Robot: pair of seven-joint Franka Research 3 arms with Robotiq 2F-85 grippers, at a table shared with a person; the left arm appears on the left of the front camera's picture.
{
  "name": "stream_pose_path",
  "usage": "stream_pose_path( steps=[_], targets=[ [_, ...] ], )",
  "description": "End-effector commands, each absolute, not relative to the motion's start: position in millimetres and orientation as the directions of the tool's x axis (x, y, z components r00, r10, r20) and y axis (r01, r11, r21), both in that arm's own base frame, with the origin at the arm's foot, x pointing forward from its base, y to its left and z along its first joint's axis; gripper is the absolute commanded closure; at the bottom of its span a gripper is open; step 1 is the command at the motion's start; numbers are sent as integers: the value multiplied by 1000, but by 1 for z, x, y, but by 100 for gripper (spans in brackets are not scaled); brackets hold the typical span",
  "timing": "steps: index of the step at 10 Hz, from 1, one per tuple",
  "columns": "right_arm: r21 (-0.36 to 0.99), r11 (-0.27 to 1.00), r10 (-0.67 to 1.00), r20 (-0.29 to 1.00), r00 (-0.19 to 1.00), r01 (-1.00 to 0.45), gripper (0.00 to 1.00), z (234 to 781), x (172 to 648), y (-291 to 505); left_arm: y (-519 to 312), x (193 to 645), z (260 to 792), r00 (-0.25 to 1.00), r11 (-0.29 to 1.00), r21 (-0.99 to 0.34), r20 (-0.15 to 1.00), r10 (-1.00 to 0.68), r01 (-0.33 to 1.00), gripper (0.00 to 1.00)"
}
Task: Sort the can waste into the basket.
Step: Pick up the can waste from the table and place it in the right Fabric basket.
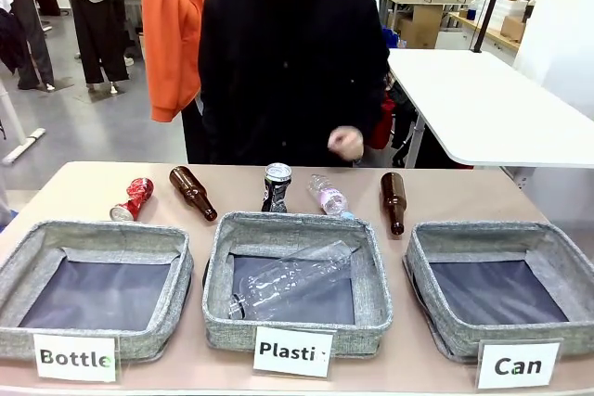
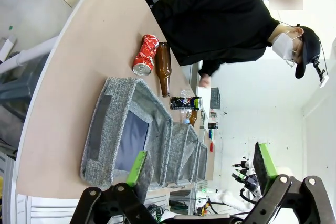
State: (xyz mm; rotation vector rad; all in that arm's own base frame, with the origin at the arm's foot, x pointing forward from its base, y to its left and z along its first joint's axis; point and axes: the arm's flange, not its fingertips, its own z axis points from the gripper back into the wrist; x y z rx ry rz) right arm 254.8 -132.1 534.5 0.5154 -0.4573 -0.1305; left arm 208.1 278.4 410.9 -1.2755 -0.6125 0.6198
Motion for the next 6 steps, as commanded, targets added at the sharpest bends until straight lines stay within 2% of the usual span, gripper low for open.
stream_pose_path(
  steps=[1,3,4,6],
  targets=[
    [425,900,-110,444,889,-101,0,535,271,-114,278,208,412,689,182,-981,92,719,-59,0],
    [318,919,42,511,858,-234,0,533,306,-61,278,208,412,689,182,-981,92,719,-59,0],
    [260,900,174,522,835,-350,0,529,329,-16,278,208,412,689,182,-981,92,719,-59,0],
    [219,794,387,537,749,-567,0,510,355,82,278,208,412,689,182,-981,92,719,-59,0]
  ],
)
